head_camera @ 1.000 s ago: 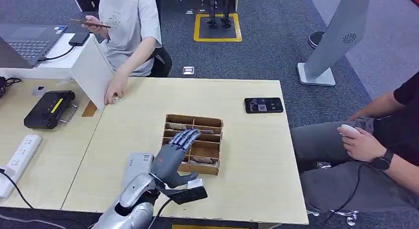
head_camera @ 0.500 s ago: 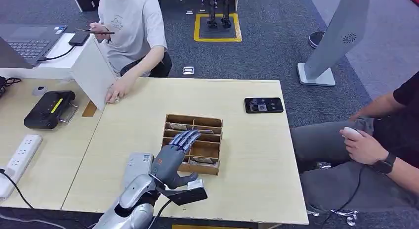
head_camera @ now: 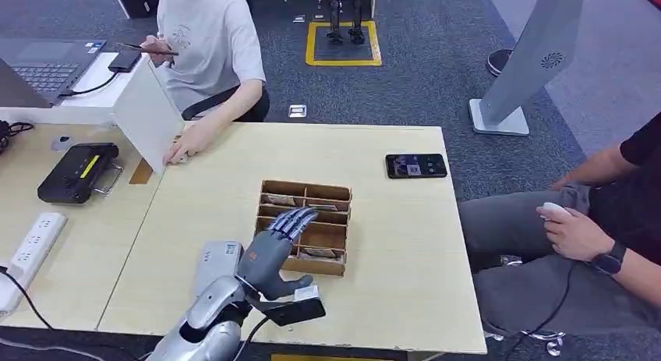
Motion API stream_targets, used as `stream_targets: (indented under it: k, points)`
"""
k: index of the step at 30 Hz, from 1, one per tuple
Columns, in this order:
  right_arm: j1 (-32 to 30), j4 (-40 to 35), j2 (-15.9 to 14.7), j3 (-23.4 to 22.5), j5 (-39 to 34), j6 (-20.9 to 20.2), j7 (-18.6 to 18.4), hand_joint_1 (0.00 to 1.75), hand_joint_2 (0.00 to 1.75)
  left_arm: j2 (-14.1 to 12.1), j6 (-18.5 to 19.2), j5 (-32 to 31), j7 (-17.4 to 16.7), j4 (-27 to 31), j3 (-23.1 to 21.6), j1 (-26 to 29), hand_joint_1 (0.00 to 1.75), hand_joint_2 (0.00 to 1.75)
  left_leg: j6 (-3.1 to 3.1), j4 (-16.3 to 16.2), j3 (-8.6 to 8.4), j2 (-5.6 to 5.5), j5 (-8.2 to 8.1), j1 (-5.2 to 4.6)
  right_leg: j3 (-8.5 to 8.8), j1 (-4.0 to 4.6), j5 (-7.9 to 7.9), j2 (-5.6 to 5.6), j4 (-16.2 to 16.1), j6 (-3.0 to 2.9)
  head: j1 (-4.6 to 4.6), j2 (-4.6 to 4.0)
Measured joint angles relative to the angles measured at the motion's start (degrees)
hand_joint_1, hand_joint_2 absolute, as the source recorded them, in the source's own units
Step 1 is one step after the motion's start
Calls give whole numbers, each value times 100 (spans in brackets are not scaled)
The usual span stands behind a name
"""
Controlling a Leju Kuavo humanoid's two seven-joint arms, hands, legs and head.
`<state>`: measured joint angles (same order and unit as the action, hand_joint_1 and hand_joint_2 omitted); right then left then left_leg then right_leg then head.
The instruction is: Pass the card to the sensor for recognition and then transmit it.
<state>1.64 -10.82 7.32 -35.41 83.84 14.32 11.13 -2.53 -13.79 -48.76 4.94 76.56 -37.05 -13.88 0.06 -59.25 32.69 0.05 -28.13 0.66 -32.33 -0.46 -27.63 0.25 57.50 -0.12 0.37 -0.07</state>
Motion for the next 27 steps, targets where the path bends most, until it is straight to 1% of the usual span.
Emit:
stream_targets:
  k: [10, 27]
  points:
    - [-4, 0, 0, 52, -26, -17, 2, 0, 175, -98, 125, -90, 17, 4, 0, 60, 0, 175, 0, 0, 0, 0, 0, 0, 0, 0, 0, 0, 0, 0, 0, 0]
    - [-3, -4, 0, 120, -50, -22, 0, 0, 175, -173, 162, -325, 7, 7, -2, 85, 0, 175, 0, 0, 0, 0, 0, 0, 0, 0, 0, 0, 0, 0, 0, 0]
